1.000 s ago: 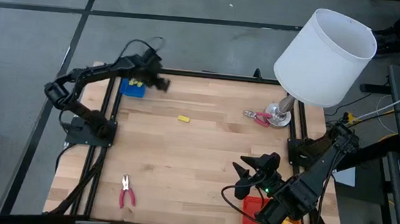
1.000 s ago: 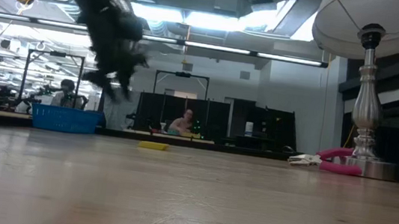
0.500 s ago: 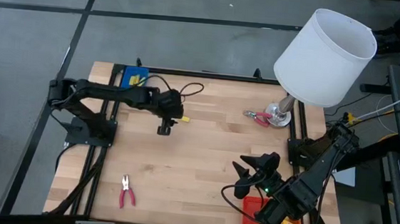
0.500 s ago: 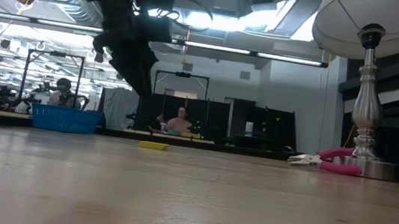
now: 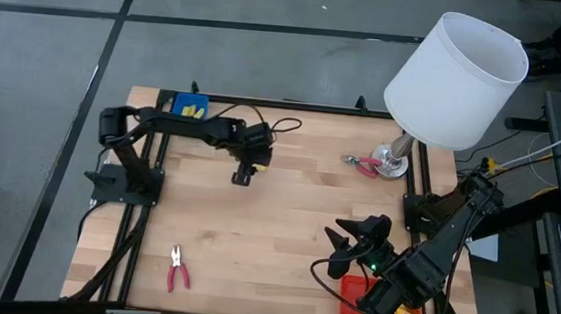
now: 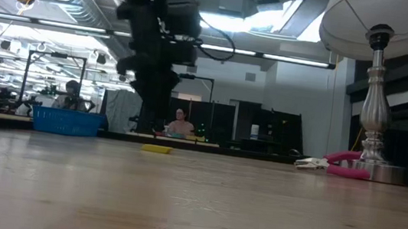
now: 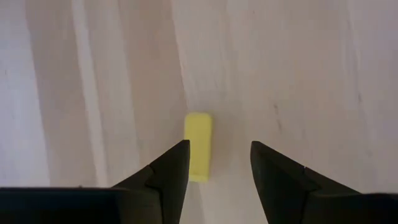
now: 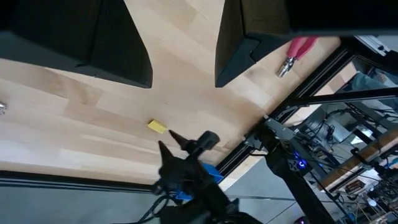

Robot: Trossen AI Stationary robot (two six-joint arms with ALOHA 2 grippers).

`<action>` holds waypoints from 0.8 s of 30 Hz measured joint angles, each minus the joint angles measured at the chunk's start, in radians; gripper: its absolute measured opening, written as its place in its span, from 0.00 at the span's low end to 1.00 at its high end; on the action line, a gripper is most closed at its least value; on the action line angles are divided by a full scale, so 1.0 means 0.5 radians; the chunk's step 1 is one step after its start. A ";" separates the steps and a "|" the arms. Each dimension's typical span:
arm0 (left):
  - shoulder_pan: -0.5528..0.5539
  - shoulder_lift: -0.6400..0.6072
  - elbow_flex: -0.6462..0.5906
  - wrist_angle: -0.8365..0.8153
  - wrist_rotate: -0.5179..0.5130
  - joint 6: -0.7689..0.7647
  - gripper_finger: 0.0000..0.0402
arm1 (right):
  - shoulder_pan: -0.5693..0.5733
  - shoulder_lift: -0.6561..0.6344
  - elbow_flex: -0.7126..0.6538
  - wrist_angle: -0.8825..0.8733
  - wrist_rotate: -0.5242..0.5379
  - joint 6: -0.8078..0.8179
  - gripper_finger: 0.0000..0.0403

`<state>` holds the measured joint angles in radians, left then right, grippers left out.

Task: Pick & Place School Supplies
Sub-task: Put the yellow eraser into the blue bin

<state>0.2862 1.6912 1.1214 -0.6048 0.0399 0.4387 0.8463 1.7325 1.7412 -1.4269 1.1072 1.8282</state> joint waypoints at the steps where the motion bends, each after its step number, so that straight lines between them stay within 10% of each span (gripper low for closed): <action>1: 0.006 0.034 0.032 -0.012 0.001 0.016 0.41 | 0.000 0.000 0.000 0.006 -0.001 0.000 0.44; 24: 0.204 0.347 0.145 -0.088 0.068 0.146 0.42 | 0.000 0.000 0.000 0.063 0.000 -0.005 0.44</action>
<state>0.3883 1.8645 1.1938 -0.6489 0.0740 0.5117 0.8463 1.7325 1.7412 -1.3952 1.1072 1.8256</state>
